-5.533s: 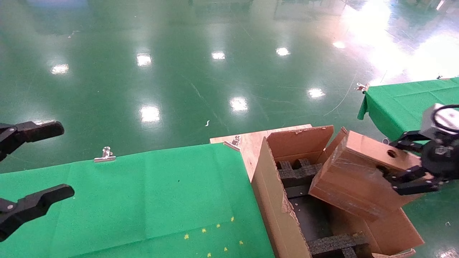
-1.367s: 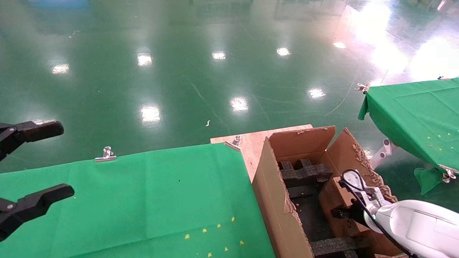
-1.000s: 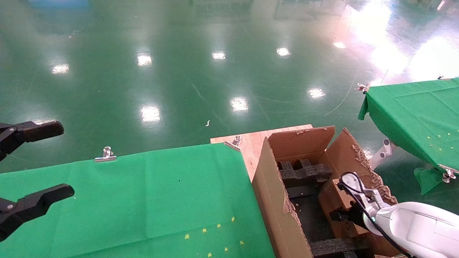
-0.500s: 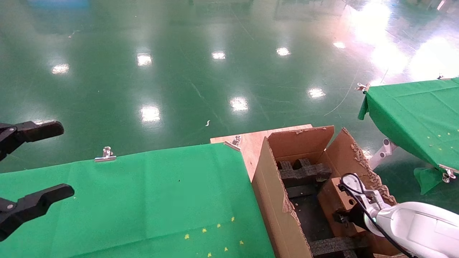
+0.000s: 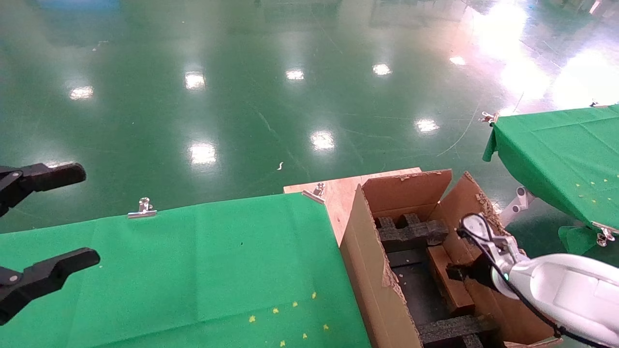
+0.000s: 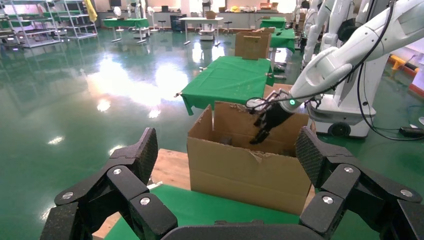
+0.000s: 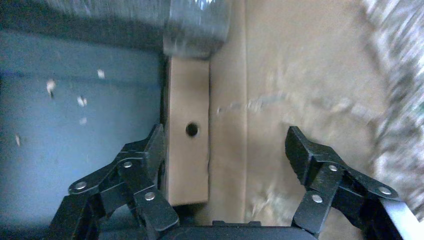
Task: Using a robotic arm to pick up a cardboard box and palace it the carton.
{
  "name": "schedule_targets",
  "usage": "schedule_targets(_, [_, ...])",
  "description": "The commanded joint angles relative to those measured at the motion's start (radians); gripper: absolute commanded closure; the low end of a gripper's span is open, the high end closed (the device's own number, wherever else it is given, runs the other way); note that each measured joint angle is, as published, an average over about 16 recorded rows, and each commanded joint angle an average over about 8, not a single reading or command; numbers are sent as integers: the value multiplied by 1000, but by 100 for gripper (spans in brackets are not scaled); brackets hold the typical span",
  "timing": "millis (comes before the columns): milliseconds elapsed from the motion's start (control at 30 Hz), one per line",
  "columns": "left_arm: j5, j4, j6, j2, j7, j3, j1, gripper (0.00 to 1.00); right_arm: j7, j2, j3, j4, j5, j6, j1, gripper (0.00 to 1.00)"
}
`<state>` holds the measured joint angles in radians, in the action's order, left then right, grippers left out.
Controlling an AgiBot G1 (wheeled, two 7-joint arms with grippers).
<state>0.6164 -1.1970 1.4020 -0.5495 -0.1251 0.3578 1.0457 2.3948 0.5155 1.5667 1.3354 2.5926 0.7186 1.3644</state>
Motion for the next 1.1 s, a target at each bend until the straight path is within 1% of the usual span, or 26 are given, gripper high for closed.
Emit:
schedule_targets(33, [0,0,0,0,0,0,0,0,-3,-1,-5,2,3,0,10,0])
schedule_targets(200, [0,0,0,0,0,0,0,0,-43,3,-27,15,-29,-32,71,0])
schedule_targets(333, [0,0,0,0,0,0,0,0,-104,9,-46,23,-88,-76,139,0])
schedule_targets(467, [0,0,0,0,0,0,0,0,-188,12,-57,29,-181,-123,215,0])
schedule_targets(633, [0,0,0,0,0,0,0,0,-317,10,-61,33,-333,-162,313,0])
schedule_targets(800, [0,0,0,0,0,0,0,0,-461,3,-64,36,-502,-169,404,0])
schedule_targets(900, [0,0,0,0,0,0,0,0,-533,-2,-66,36,-586,-165,444,0])
schedule_targets(967, [0,0,0,0,0,0,0,0,-566,-6,-68,37,-631,-161,465,0])
schedule_targets(1100, [0,0,0,0,0,0,0,0,-592,-10,-70,37,-672,-159,485,0])
